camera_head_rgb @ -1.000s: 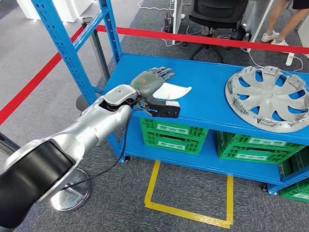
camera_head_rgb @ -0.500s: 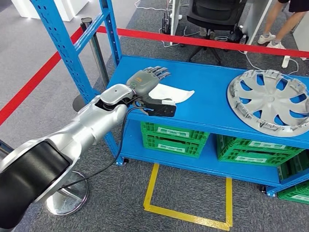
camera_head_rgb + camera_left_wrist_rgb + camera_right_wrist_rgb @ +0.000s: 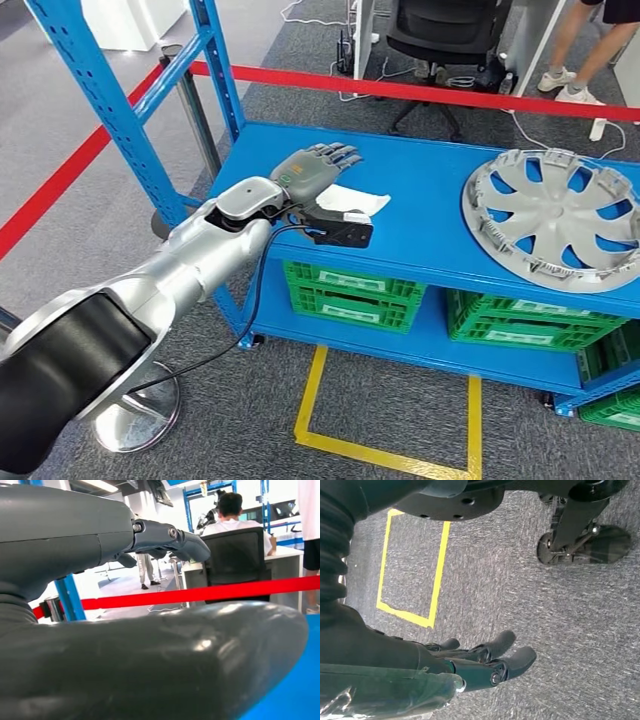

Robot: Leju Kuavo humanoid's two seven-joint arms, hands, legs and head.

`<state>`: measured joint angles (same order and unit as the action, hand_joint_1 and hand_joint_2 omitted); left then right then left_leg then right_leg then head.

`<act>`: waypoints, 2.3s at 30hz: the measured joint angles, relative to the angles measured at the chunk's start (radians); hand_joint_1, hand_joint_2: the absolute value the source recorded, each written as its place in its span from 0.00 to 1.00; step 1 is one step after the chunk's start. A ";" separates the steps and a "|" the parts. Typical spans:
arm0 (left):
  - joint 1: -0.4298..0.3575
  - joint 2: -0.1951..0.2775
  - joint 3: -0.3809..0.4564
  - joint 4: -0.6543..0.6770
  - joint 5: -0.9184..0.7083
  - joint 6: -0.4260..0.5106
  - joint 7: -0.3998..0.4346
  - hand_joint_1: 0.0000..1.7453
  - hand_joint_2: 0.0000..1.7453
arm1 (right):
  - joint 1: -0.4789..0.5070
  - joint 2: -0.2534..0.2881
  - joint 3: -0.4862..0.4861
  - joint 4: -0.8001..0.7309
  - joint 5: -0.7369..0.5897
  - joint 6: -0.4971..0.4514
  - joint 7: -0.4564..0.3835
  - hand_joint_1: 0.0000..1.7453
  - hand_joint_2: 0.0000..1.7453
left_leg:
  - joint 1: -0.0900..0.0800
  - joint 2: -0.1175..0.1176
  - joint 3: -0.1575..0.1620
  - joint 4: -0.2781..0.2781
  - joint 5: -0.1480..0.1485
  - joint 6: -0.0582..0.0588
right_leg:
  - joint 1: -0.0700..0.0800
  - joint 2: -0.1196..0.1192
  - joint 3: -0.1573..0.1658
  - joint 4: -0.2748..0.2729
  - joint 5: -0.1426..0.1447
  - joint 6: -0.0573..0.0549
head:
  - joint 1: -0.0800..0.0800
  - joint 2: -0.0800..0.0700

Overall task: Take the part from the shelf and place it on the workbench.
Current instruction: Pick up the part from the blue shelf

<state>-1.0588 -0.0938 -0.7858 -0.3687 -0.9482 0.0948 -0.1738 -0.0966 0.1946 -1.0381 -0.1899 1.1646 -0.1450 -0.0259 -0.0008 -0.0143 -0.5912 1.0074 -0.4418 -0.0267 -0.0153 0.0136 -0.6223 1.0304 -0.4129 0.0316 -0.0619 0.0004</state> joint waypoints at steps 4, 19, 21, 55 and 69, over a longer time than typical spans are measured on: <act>-0.001 0.000 -0.001 0.000 0.000 0.000 0.001 0.00 0.00 | 0.000 0.000 0.000 0.000 0.000 0.000 0.000 0.00 1.00 | 0.001 0.003 -0.125 0.232 -0.099 -0.012 | -0.002 -0.002 0.010 -0.001 -0.009 -0.016 | -0.004 0.000; 0.017 0.006 0.015 0.000 0.054 0.051 -0.017 0.00 0.50 | 0.003 0.000 0.000 0.000 0.003 -0.002 0.000 0.00 1.00 | -0.008 -0.002 -0.037 -0.032 0.069 0.013 | 0.007 -0.003 0.051 -0.031 -0.024 -0.016 | 0.002 0.000; 0.026 0.008 0.020 0.000 0.056 0.057 -0.018 0.00 1.00 | 0.003 0.000 0.000 0.000 0.004 -0.003 0.000 0.00 1.00 | -0.010 -0.002 -0.037 -0.032 0.068 0.018 | 0.006 -0.003 0.053 -0.037 -0.023 -0.009 | 0.002 0.000; 0.130 0.096 0.005 0.049 0.052 -0.064 -0.050 0.00 1.00 | 0.001 0.003 0.000 0.000 0.027 0.007 0.000 0.00 1.00 | -0.007 -0.001 -0.037 -0.032 0.072 0.022 | 0.007 -0.003 0.053 -0.040 -0.020 0.013 | 0.001 0.000; 0.139 0.121 0.005 0.068 0.029 -0.077 -0.017 0.00 1.00 | 0.001 0.005 0.000 0.000 0.037 0.010 0.003 0.00 1.00 | -0.007 -0.001 -0.037 -0.032 0.072 0.022 | 0.007 -0.003 0.053 -0.040 -0.020 0.013 | 0.001 0.000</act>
<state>-0.9194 0.0270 -0.7813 -0.3003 -0.9196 0.0176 -0.1910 -0.0959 0.1999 -1.0380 -0.1900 1.2019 -0.1354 -0.0225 -0.0075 -0.0156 -0.6280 0.9754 -0.3701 -0.0045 -0.0080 0.0106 -0.5691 0.9902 -0.4331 0.0449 -0.0608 0.0004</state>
